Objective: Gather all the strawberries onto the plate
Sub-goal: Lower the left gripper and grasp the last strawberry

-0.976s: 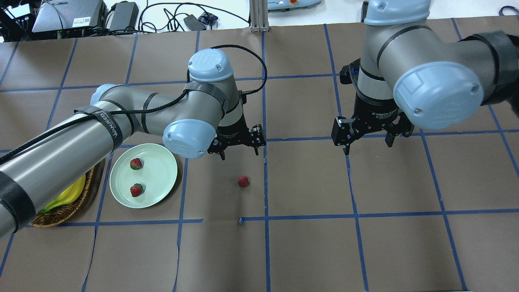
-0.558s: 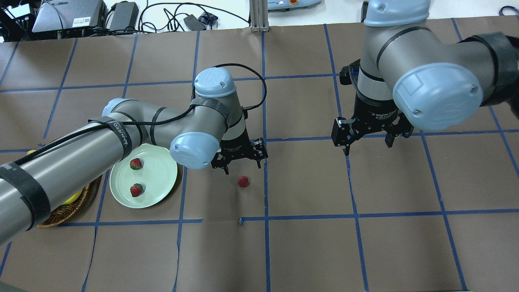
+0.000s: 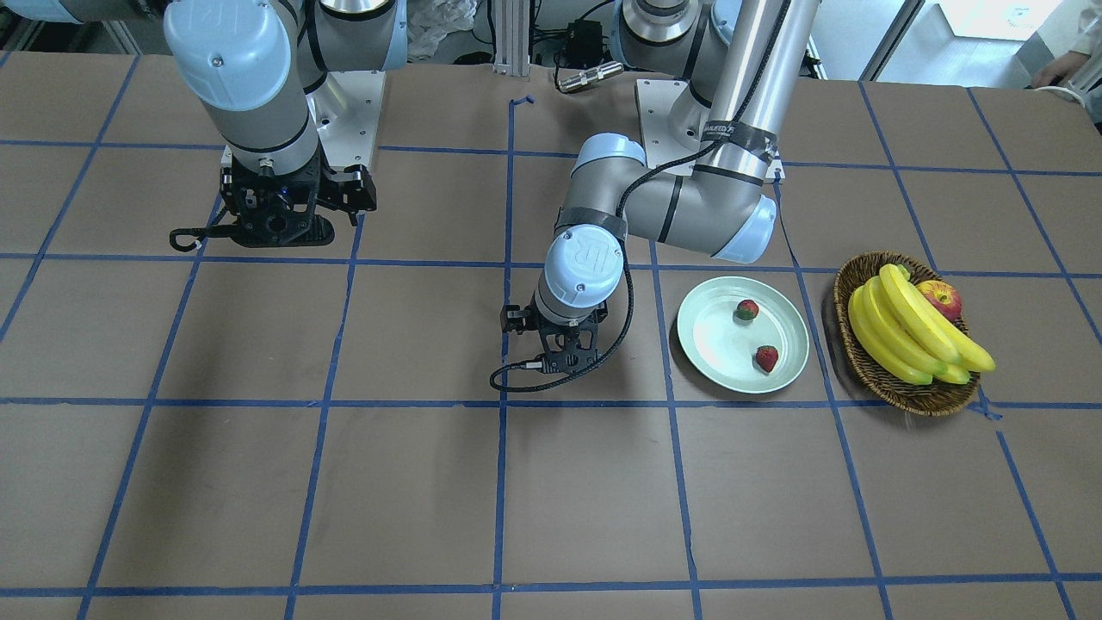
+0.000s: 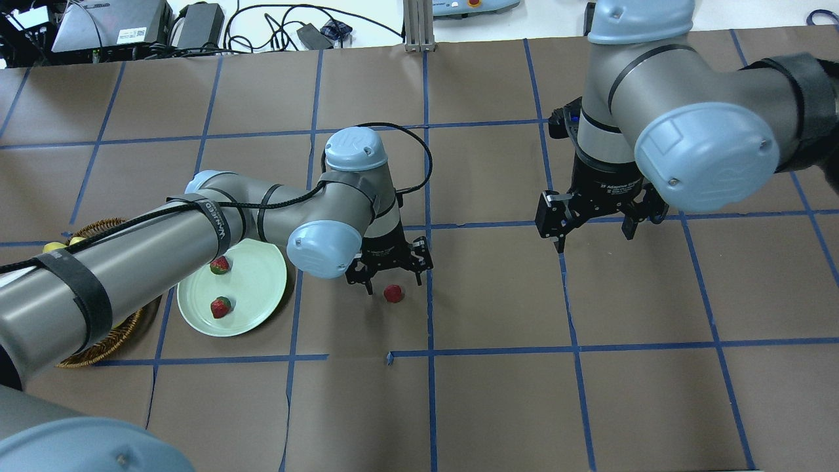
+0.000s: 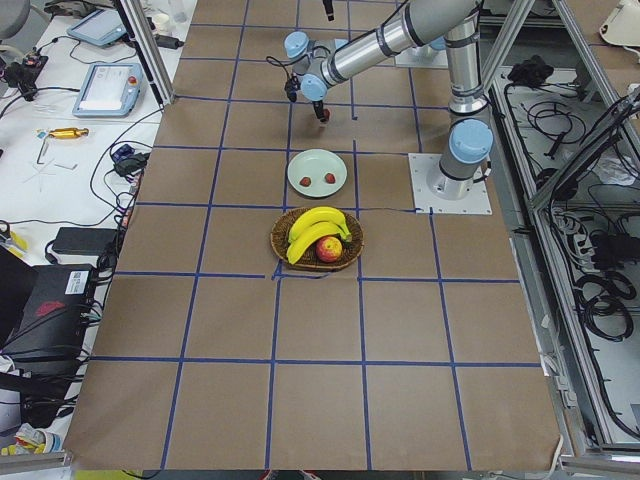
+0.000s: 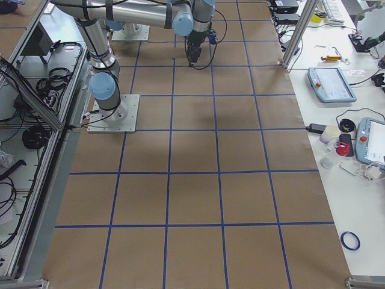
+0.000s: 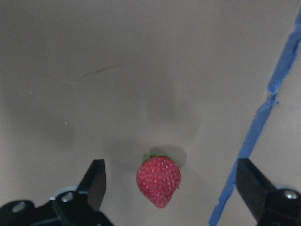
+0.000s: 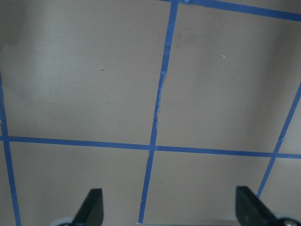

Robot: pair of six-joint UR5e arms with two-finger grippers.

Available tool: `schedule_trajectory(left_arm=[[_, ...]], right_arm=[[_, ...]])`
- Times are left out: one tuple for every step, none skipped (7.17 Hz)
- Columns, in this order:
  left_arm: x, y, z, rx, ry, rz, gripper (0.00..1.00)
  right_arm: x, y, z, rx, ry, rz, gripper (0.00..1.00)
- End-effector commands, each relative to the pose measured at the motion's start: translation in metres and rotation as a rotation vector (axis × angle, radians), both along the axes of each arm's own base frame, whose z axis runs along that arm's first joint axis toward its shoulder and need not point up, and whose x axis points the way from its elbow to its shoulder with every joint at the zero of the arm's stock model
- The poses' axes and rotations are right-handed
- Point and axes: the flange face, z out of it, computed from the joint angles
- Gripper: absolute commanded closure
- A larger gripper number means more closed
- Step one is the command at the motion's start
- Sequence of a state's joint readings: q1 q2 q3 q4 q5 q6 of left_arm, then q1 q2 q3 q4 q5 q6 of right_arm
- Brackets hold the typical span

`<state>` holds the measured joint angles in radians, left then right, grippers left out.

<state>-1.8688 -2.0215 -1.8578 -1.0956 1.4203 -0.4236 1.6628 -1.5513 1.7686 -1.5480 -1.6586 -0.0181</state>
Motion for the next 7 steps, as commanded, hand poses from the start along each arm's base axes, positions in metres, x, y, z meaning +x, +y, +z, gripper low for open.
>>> schedule_trajectory(left_arm=[[-0.0042, 0.0038, -0.0049, 0.013, -0.007, -0.016, 0.22], [-0.0046, 0.0048, -0.0052, 0.017, -0.010, -0.018, 0.25], [-0.0041, 0.0064, -0.0053, 0.028, -0.013, -0.020, 0.29], [-0.0039, 0.0069, -0.0013, 0.028, -0.013, -0.020, 0.33], [-0.0027, 0.0106, 0.0016, 0.050, -0.020, -0.021, 0.40], [-0.0022, 0.0107, 0.0018, 0.053, -0.023, -0.028, 0.51], [-0.0020, 0.0106, 0.0017, 0.052, -0.026, -0.031, 0.64]], right_arm=[[0.0003, -0.0014, -0.0031, 0.007, -0.001, -0.002, 0.00], [0.0004, -0.0019, -0.0037, 0.007, -0.002, 0.001, 0.00], [0.0004, -0.0019, -0.0037, 0.007, -0.002, 0.001, 0.00], [0.0006, -0.0025, -0.0051, 0.010, -0.002, -0.002, 0.00], [0.0006, -0.0027, -0.0050, 0.009, -0.003, -0.001, 0.00], [0.0008, -0.0030, -0.0058, 0.010, -0.004, 0.001, 0.00], [0.0006, -0.0030, -0.0058, 0.010, -0.003, 0.001, 0.00]])
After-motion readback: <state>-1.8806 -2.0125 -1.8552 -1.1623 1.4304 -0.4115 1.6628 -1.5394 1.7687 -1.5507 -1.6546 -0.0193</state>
